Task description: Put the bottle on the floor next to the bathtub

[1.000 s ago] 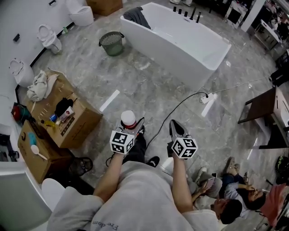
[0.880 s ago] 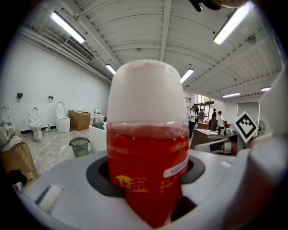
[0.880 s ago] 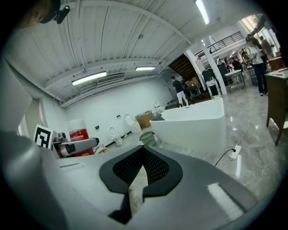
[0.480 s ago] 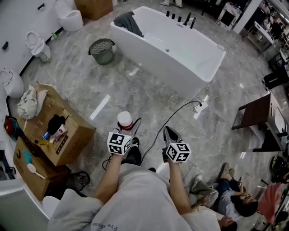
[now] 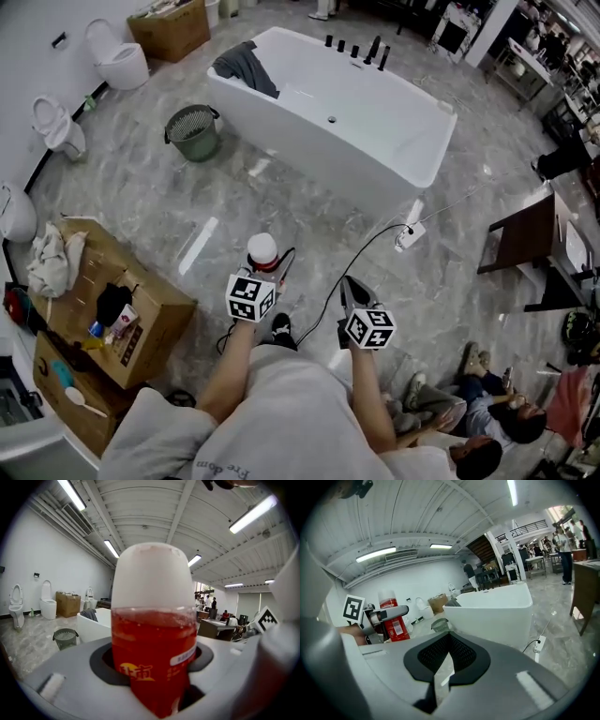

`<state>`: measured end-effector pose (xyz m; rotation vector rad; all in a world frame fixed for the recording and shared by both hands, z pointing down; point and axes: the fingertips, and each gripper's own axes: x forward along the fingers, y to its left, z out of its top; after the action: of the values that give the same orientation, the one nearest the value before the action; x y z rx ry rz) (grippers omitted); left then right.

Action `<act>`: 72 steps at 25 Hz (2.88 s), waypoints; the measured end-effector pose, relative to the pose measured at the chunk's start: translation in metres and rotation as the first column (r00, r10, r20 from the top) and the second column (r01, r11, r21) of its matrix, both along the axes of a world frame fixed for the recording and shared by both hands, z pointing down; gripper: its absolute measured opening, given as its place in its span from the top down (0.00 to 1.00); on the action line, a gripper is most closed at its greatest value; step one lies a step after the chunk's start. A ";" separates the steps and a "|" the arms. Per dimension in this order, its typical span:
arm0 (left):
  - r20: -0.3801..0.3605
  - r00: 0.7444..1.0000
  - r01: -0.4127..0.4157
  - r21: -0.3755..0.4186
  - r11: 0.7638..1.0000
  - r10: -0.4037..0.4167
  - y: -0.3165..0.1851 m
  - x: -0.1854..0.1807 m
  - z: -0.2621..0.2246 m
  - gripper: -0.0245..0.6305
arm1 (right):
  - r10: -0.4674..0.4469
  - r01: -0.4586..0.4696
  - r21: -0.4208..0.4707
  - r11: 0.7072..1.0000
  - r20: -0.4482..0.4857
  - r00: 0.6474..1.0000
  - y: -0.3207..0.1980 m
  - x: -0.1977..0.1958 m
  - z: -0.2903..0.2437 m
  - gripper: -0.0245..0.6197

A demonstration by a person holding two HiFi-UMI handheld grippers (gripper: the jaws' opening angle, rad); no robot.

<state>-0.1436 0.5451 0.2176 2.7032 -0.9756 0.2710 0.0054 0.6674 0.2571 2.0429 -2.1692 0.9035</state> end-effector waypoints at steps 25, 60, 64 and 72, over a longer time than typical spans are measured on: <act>0.033 0.998 0.053 -0.029 0.998 -0.052 -0.141 -0.041 0.025 0.47 | -0.016 0.012 0.072 0.997 0.058 0.998 -0.170 0.015 -0.001 0.96; 0.114 0.976 -0.191 0.035 0.981 0.186 -0.379 0.158 0.008 0.47 | -0.433 0.438 0.255 0.862 -0.080 0.898 -0.435 0.135 -0.107 0.96; 0.105 0.969 -0.227 0.035 0.973 0.222 -0.378 0.174 0.009 0.47 | -0.552 0.572 0.213 0.792 -0.148 0.820 -0.444 0.113 -0.112 0.96; 0.100 0.955 -0.282 0.028 0.959 0.278 -0.399 0.190 0.020 0.47 | -0.677 0.727 0.088 0.681 -0.300 0.671 -0.475 0.086 -0.113 0.96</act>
<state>0.0461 0.1459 0.2372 2.8879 -0.6235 0.4410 0.0909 0.1927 0.1440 1.0491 -2.6340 0.3110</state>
